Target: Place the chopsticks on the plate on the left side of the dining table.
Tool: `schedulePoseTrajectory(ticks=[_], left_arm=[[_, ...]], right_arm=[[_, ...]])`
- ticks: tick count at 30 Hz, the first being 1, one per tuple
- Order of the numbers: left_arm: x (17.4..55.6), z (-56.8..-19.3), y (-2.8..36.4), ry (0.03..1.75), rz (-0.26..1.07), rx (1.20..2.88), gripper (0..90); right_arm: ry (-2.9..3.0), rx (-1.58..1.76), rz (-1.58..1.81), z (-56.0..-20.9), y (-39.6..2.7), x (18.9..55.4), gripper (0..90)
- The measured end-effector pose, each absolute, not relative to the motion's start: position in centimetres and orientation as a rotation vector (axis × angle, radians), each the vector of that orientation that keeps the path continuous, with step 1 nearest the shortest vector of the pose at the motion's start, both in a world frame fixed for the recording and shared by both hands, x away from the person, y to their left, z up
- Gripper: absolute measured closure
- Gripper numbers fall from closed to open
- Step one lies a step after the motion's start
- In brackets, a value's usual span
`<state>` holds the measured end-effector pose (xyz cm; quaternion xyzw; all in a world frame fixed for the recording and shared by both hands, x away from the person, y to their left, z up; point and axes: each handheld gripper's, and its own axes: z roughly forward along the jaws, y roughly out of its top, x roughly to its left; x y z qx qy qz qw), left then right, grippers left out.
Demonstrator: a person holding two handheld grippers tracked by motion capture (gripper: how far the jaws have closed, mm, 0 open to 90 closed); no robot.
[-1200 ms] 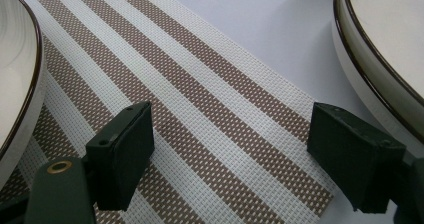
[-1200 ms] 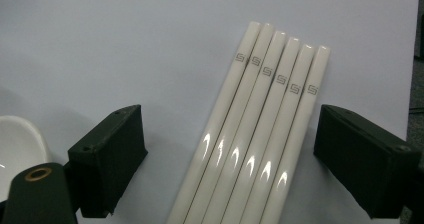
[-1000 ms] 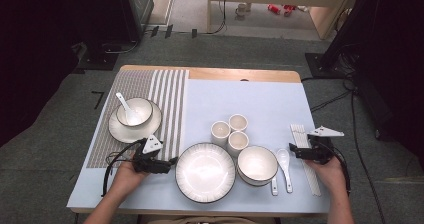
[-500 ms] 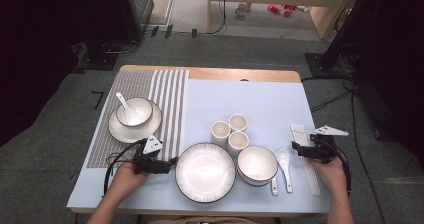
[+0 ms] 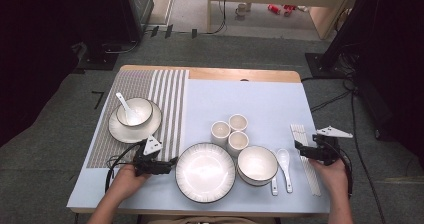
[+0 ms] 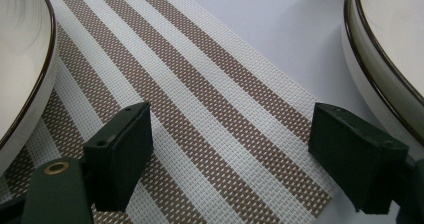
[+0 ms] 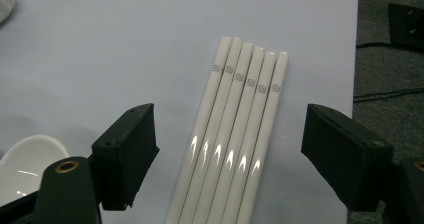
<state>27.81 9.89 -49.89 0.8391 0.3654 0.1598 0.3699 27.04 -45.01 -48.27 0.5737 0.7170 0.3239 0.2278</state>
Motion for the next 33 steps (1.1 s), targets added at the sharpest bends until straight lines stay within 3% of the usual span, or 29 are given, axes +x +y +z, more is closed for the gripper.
schedulePoseTrajectory(ticks=[21, 33], left_arm=[[27.8, -49.9, 9.9, 0.936, 0.412, 2.152, 18.0], [27.8, -49.9, 9.9, 0.936, 0.412, 2.153, 18.0]], right_arm=[[1.905, 1.622, 0.868, -47.5, -45.7, 25.3, 39.8], [1.880, 1.682, 0.888, -48.0, -46.3, 25.2, 58.9]])
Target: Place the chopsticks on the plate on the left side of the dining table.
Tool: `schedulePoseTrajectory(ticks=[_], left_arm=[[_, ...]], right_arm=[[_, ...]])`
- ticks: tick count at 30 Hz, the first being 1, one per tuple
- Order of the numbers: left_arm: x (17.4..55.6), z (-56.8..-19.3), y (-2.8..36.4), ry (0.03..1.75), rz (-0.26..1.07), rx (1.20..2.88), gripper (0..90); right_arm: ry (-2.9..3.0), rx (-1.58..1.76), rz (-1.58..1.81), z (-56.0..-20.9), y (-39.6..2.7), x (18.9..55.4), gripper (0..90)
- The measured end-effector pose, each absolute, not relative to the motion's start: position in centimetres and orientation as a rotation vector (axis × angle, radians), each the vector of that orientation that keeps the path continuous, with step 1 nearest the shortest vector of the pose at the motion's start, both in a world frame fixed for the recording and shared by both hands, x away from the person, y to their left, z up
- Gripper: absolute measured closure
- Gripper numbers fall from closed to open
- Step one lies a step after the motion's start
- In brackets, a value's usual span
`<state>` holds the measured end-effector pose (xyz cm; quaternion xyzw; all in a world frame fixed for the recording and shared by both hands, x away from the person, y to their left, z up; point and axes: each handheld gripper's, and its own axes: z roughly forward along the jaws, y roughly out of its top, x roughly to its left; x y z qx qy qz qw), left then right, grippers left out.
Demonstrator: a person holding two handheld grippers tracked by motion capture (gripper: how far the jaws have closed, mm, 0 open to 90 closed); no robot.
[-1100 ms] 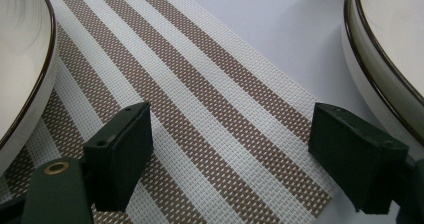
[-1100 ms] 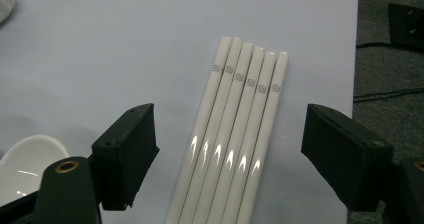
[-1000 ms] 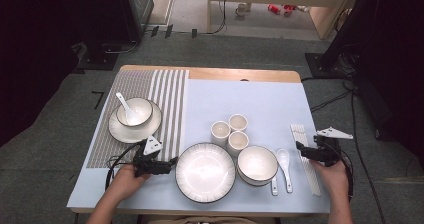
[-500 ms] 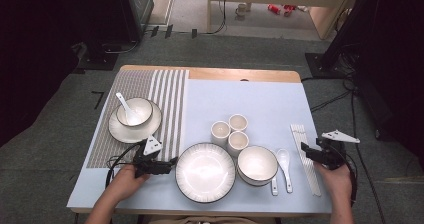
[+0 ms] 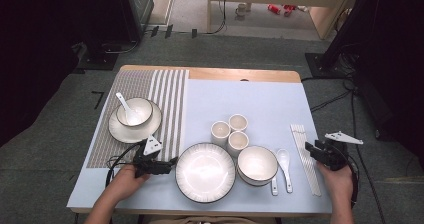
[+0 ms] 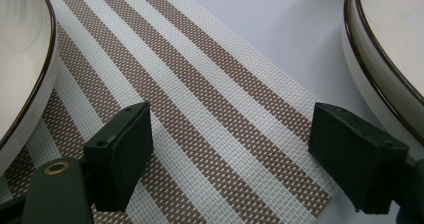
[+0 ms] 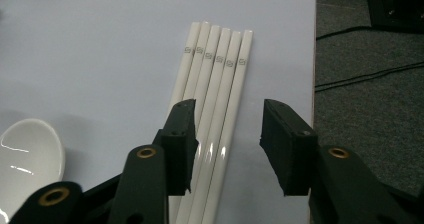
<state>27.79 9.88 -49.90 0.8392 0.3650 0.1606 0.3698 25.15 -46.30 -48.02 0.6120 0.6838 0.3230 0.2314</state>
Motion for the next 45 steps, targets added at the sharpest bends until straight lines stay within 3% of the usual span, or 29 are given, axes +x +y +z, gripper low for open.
schedulePoseTrajectory(ticks=[11, 45], left_arm=[[27.78, -49.90, 9.88, 0.937, 0.412, 2.153, 17.9], [27.78, -49.91, 9.88, 0.937, 0.412, 2.152, 17.9]], right_arm=[[1.855, 1.686, 0.855, -48.16, -46.33, 25.00, 76.2], [1.889, 1.746, 0.853, -48.78, -46.35, 25.23, 83.3]])
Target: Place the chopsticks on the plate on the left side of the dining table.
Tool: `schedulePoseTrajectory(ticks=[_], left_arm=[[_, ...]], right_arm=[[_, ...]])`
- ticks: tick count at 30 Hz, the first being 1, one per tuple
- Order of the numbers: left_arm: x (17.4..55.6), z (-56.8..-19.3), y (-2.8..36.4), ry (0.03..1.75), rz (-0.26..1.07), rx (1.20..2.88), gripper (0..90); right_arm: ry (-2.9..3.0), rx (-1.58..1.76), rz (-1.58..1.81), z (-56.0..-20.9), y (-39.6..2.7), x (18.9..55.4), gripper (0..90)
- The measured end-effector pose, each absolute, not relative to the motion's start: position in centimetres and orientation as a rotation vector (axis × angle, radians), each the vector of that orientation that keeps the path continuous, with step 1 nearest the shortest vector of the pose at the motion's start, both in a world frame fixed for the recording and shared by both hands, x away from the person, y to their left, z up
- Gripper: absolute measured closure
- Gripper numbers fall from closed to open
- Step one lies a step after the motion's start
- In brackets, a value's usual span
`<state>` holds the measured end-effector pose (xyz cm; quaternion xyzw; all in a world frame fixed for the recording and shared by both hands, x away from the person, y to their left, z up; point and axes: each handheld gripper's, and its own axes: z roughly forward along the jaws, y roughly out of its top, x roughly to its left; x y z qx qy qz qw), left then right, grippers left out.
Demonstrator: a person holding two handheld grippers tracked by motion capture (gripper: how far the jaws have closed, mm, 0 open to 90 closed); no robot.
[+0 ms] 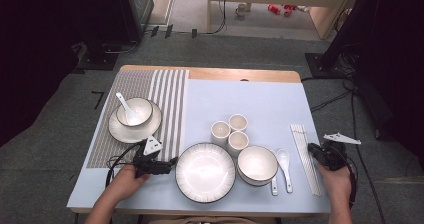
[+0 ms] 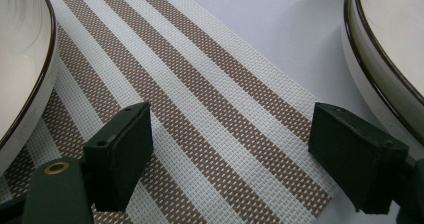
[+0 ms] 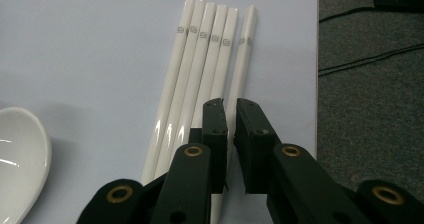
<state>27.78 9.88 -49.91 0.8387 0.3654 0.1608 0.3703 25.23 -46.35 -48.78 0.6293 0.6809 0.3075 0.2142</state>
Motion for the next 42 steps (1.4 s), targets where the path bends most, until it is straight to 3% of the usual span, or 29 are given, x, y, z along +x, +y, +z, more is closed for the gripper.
schedulePoseTrajectory(ticks=[42], left_arm=[[27.8, -49.9, 9.9, 0.939, 0.410, 2.146, 18.0]], right_arm=[[1.850, 1.737, 0.870, -49.5, -47.2, 26.8, 82.1]])
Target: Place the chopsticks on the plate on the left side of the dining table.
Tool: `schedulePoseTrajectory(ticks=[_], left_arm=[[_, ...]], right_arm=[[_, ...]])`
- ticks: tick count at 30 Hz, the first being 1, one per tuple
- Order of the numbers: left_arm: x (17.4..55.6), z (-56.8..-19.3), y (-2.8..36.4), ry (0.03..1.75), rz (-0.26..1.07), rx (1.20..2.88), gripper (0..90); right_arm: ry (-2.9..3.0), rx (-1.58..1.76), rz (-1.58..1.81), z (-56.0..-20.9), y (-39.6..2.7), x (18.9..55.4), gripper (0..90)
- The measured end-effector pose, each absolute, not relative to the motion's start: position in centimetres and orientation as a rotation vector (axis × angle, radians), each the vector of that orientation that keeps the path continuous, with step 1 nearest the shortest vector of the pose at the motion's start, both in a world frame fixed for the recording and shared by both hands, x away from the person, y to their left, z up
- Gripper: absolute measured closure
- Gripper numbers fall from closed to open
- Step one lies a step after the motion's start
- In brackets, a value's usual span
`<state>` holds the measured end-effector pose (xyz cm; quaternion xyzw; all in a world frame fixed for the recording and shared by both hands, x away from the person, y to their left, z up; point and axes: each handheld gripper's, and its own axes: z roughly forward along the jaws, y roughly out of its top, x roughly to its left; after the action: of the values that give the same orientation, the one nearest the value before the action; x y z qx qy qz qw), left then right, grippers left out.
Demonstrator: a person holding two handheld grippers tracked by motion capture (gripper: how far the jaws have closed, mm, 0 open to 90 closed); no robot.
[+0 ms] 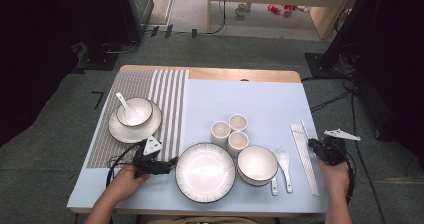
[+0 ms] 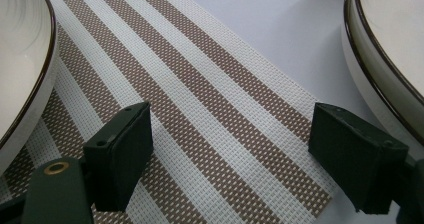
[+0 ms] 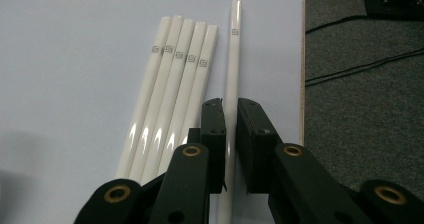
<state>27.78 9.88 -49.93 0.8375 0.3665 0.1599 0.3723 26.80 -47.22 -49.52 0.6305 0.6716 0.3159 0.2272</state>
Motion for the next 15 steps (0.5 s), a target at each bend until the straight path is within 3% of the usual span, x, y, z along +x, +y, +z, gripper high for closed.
schedulePoseTrajectory(ticks=[15], left_arm=[[27.8, -49.9, 9.9, 0.937, 0.411, 2.151, 18.0]], right_arm=[[1.834, 1.725, 0.870, -49.7, -47.1, 25.4, 81.9]])
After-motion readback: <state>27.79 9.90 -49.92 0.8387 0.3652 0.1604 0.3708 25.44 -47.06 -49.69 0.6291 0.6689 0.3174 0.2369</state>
